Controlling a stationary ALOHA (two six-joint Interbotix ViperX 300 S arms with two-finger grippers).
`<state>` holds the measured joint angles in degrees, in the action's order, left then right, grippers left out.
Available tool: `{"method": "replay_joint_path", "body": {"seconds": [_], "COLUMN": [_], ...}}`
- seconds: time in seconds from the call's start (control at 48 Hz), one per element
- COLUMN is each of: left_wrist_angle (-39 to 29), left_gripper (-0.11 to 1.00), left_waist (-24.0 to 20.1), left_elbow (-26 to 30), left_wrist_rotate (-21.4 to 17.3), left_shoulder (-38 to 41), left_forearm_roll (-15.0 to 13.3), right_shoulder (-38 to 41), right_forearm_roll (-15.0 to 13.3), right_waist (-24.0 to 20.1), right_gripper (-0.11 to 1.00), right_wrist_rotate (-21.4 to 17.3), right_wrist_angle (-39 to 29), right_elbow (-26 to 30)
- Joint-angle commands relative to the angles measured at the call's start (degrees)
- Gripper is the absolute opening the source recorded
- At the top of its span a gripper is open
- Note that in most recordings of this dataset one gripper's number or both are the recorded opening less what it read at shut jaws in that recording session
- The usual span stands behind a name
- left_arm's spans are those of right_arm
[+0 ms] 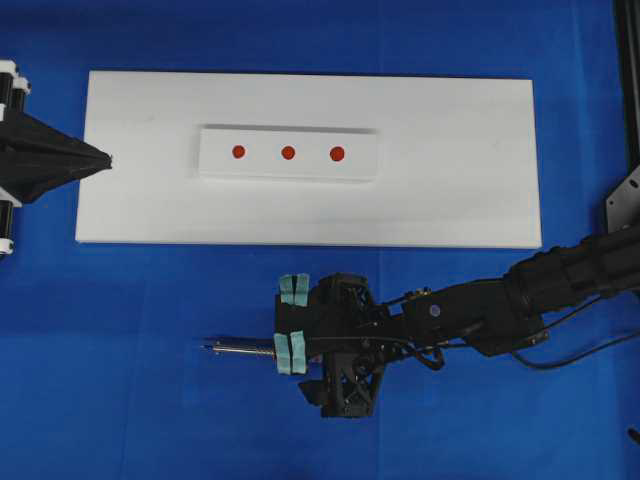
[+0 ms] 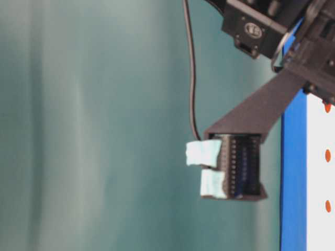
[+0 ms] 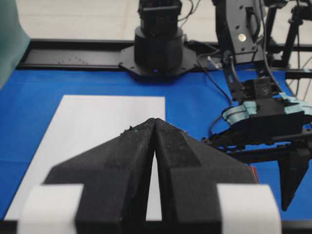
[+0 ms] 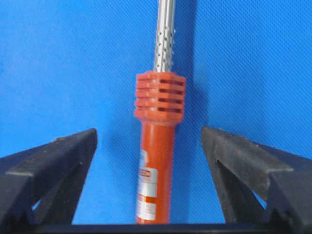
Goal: Touch the tip of the soldering iron to the mark.
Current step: 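Lower the right gripper and close it on the iron's red handle, then lift the iron with the right gripper and carry it over the strip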
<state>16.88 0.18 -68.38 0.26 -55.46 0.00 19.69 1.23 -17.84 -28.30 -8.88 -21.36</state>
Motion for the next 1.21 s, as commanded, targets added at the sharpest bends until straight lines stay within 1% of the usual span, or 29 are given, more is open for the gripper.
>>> {"method": "replay_joint_path", "body": {"seconds": [0.0, 0.063, 0.167, 0.209, 0.292, 0.48, 0.771, 0.897, 1.001, 1.188], "left_wrist_angle": [0.26, 0.35, 0.26, 0.26, 0.26, 0.26, 0.35, 0.35, 0.35, 0.62], "left_gripper": [0.0, 0.0, 0.0, 0.0, 0.0, 0.0, 0.0, 0.0, 0.0, 0.0], "left_waist": [0.0, 0.0, 0.09, 0.18, 0.18, 0.18, 0.62, 0.88, 1.14, 2.02], "left_elbow": [0.44, 0.35, 0.35, 0.35, 0.35, 0.35, 0.35, 0.26, 0.26, 0.35], "left_wrist_rotate": [0.09, 0.18, 0.26, 0.26, 0.26, 0.26, 0.26, 0.26, 0.35, 0.35], "left_shoulder": [0.44, 0.44, 0.44, 0.44, 0.44, 0.26, 0.26, 0.26, 0.18, 0.26], "left_forearm_roll": [0.18, 0.18, 0.18, 0.09, 0.18, 0.18, 0.09, 0.09, 0.09, 0.18], "right_shoulder": [-0.79, -0.79, -0.79, -0.79, -0.79, -0.7, -1.76, -4.13, -7.03, -12.13], "right_forearm_roll": [-0.09, -0.18, -0.53, -0.7, -0.97, -1.76, -1.85, -3.08, -4.83, -7.38], "right_waist": [-0.62, -0.62, -0.7, -0.7, -0.7, -0.62, -0.44, -0.09, 0.09, 0.18], "right_gripper": [0.79, 0.65, 0.32, 0.22, 0.07, 0.07, 0.07, 0.07, 0.07, 0.07], "right_wrist_rotate": [0.09, 0.09, 0.09, 0.09, 0.09, 0.09, 0.09, 0.18, 0.18, 0.09], "right_wrist_angle": [0.18, -0.09, -1.23, -1.93, -2.37, -2.11, -1.58, -1.85, -3.96, -11.6], "right_elbow": [1.32, 1.23, 1.14, 1.14, 1.14, 1.14, 1.05, 1.05, 1.14, 2.02]}}
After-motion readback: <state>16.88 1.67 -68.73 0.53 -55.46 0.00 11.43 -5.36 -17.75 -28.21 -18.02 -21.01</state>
